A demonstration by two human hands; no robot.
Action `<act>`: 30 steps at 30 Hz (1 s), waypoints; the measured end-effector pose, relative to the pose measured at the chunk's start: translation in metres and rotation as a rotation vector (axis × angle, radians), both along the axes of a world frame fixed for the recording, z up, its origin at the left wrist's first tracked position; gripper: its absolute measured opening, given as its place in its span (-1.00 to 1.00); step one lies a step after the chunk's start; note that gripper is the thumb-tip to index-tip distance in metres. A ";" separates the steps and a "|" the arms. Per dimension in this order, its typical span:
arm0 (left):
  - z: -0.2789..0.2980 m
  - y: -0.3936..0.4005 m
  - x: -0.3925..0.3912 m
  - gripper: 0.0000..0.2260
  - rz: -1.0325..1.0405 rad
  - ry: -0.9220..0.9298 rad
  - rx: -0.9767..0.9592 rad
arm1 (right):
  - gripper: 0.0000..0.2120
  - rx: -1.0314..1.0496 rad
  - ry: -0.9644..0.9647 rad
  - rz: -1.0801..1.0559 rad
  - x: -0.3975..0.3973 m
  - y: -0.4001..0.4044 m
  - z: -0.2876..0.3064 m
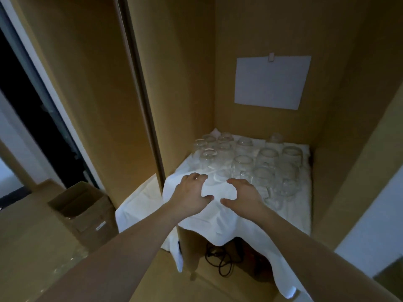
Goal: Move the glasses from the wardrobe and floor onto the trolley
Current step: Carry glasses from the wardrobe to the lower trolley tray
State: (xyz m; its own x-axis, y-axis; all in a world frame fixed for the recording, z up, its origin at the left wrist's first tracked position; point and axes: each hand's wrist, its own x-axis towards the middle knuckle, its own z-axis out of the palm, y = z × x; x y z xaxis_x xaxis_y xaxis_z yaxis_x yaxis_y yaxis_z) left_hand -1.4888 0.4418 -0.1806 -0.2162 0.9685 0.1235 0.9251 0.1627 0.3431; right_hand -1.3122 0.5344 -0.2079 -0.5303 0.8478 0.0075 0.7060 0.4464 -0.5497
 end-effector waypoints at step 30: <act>0.033 0.247 0.006 -0.46 -0.517 -0.046 0.256 | -0.36 0.134 -0.043 -0.582 0.022 0.144 0.046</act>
State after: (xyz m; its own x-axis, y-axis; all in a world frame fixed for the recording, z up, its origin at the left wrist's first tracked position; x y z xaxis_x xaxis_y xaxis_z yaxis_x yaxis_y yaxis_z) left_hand -1.4827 0.6885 -0.1479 0.2669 0.8901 0.3695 0.8455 -0.4002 0.3535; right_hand -1.2899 0.6786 -0.1619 0.0186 0.9922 0.1230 0.8758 0.0432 -0.4807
